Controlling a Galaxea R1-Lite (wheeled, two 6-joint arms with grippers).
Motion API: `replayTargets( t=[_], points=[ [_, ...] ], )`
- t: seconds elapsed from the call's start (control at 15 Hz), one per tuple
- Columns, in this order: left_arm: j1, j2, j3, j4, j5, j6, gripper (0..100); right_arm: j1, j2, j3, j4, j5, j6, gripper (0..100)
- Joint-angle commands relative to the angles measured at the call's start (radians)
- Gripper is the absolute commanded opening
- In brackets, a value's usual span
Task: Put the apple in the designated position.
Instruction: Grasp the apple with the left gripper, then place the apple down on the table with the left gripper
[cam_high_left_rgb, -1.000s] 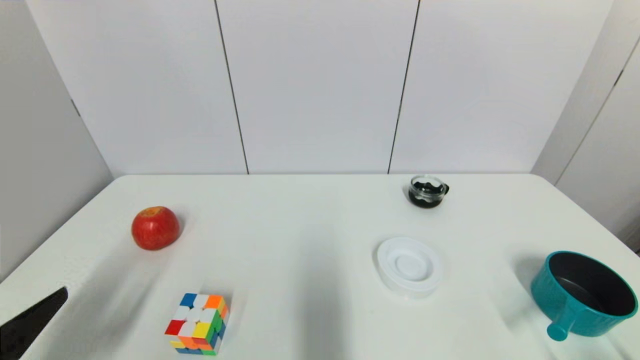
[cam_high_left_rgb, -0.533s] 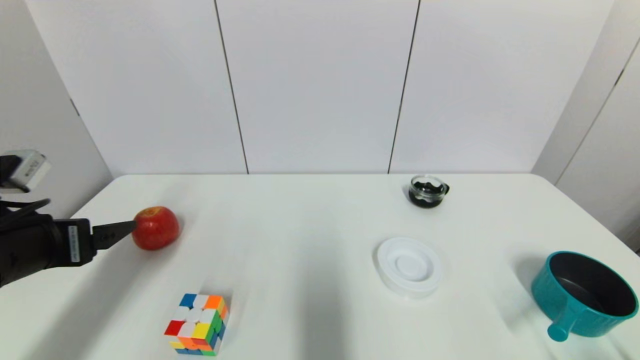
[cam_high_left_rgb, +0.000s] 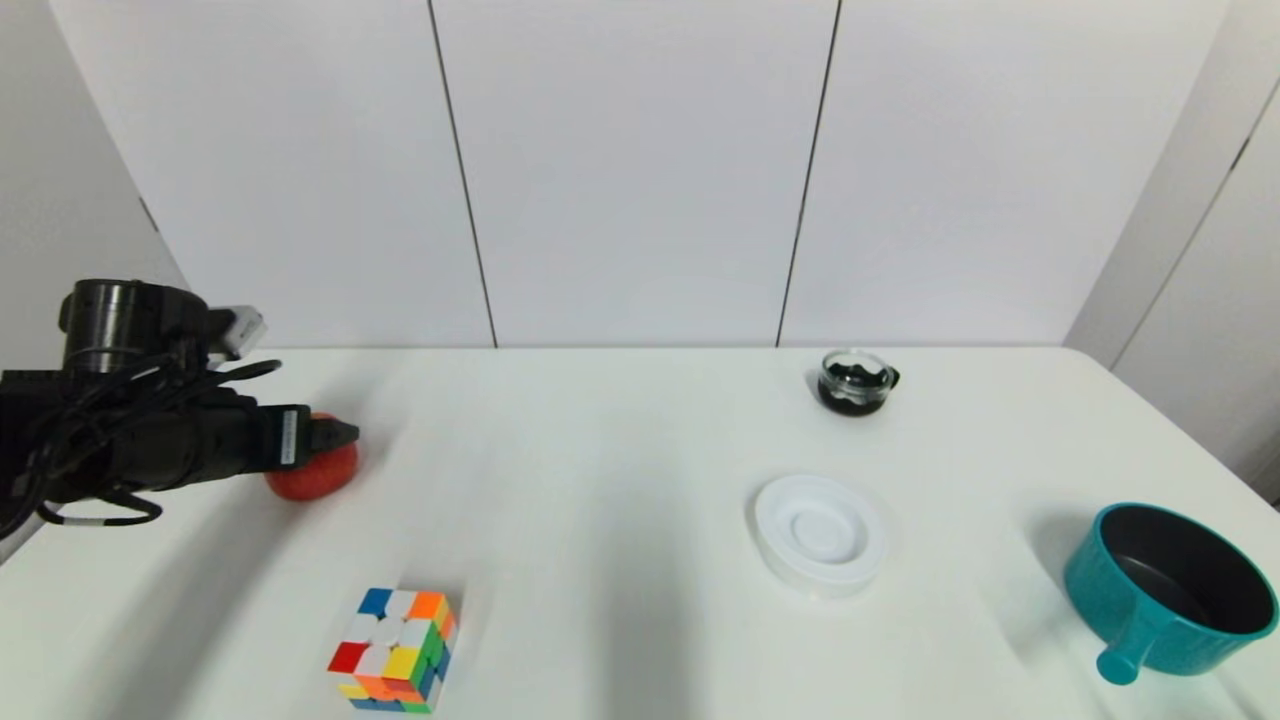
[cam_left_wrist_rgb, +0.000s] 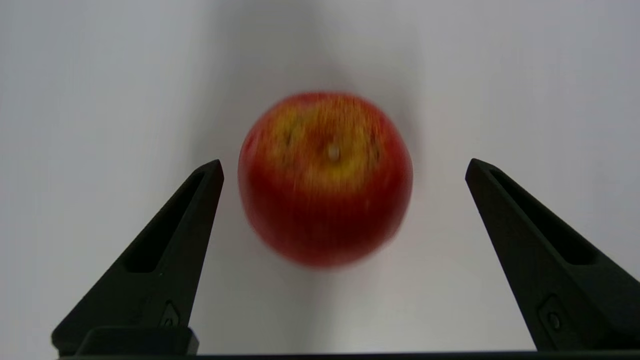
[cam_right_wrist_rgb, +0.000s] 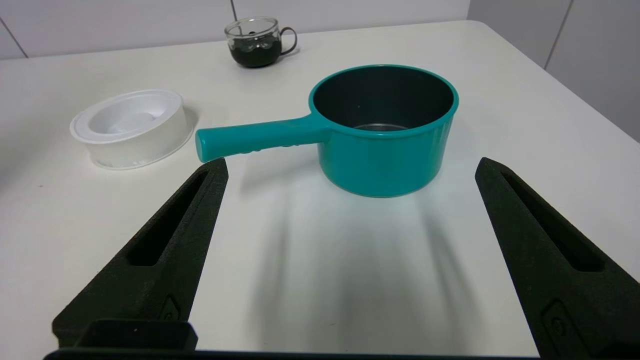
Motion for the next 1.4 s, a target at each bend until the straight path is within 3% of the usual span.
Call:
replayTargets(
  t=[0.07, 0.33, 0.4, 1.2, 1.4],
  points=[
    [0.002, 0.124, -0.036, 0.001, 0.0, -0.001, 100, 0.0, 0.0, 0.012, 0.0, 0.0, 0.0, 100],
    [0.004, 0.138, -0.03, 0.006, 0.002, -0.004, 100, 0.0, 0.0, 0.012, 0.0, 0.0, 0.0, 100],
    [0.005, 0.141, -0.031, 0.006, 0.002, -0.009, 0, 0.0, 0.0, 0.011, 0.0, 0.0, 0.0, 100],
    [0.004, 0.032, -0.07, 0.009, -0.015, 0.003, 0, 0.0, 0.0, 0.012, 0.0, -0.002, 0.0, 100],
    [-0.004, -0.086, -0.034, 0.11, -0.078, 0.003, 0, 0.0, 0.0, 0.012, 0.0, 0.0, 0.0, 100]
  ],
)
